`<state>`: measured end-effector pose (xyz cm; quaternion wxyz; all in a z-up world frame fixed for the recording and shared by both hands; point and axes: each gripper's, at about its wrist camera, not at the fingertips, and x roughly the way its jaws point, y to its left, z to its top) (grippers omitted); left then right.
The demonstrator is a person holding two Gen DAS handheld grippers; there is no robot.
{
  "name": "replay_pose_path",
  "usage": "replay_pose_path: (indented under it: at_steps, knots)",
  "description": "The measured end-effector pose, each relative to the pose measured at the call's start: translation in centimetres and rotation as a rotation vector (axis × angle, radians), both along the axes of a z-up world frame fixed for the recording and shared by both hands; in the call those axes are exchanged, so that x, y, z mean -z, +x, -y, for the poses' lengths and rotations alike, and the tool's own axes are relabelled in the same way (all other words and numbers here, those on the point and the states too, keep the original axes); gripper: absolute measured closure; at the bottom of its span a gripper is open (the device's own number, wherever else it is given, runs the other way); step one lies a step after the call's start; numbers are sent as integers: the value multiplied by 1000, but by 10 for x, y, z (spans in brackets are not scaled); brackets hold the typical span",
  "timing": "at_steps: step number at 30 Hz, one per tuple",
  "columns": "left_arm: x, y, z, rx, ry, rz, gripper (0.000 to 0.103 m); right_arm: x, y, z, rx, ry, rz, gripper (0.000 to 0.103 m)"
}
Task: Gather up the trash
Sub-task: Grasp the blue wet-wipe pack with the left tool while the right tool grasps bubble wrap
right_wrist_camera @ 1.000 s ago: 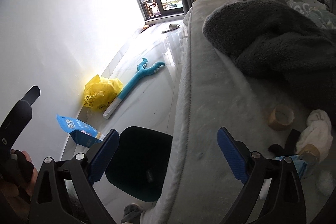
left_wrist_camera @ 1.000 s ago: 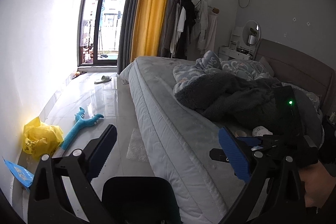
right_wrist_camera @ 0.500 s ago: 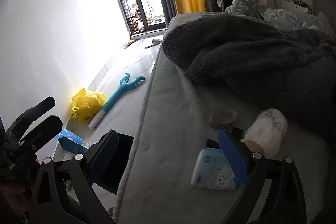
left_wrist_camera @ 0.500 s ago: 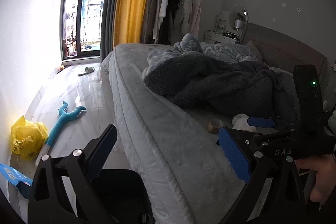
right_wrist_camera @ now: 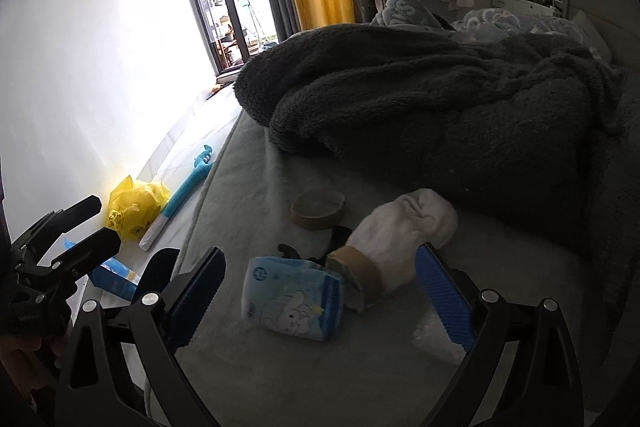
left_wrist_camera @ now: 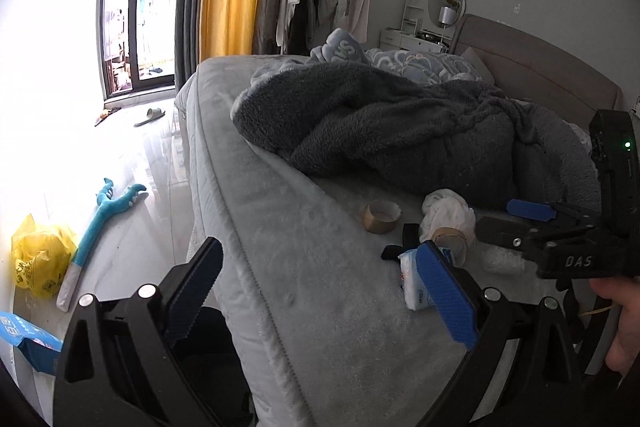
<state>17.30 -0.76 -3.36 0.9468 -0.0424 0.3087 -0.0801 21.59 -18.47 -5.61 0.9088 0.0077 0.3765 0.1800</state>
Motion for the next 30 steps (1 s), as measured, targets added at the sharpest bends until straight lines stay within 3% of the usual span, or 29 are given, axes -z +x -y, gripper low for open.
replay_pose_path:
  at_steps: [7,16,30]
  knots:
    - [14,12,30,20,34,-43,4,15,0,31,3,-48,5,6]
    - [33,22,63,62,85,-91,4,48,4,63,-40,-24,-45,9]
    - [64,35,115,110,163,-146,4,82,2,77,-150,-85,-93,41]
